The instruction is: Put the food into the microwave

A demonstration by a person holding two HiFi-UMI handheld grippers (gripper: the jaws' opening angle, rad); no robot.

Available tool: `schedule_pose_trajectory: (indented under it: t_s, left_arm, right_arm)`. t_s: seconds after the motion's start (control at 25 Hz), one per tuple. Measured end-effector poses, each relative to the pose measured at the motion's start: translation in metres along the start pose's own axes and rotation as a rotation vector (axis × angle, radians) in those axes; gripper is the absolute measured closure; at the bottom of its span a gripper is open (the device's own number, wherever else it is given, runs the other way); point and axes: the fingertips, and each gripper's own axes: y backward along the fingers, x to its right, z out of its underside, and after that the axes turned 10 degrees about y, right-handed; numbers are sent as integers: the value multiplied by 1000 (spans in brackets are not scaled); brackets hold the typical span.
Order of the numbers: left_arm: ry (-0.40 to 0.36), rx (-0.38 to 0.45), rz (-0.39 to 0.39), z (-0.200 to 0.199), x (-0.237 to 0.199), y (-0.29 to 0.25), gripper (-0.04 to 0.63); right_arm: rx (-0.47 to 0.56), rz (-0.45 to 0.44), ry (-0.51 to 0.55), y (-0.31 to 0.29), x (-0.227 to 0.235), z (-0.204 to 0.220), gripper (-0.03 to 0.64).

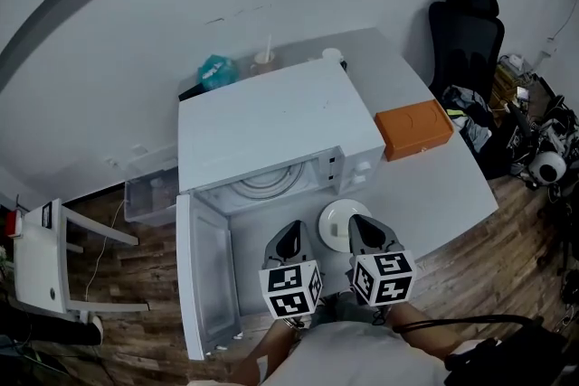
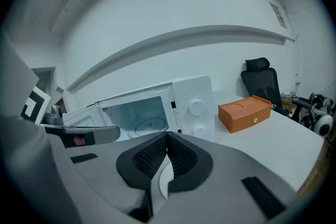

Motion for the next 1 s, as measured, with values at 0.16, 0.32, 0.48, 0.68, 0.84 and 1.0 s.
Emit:
schedule_pose_trajectory:
  t_s: [0.16,0.32,0.48,0.68,0.84,1.0]
  left_arm:
    - [11,-5,-6,2,3,-6,594]
    - [28,-21,-7,12,6,-10,594]
    - [47,-54,-9,26,6,-18,594]
    - [58,-113,2,46,4,-31,592]
    - [65,-157,16,62,3,-44,566]
    - [65,-207,14,83,-1,-58,552]
  right_arm:
    - [-1,-17,-5,-5,5,1,600]
    - [-20,-23,-10,-9,10,8,600]
    - [-62,-31,-31,-16,15,24,598]
    - [-99,-33,-72,-23,22,46,595]
    - [-121,-13,-97,-29,33,63,591]
    - [-152,16,-122,-35,48,84,572]
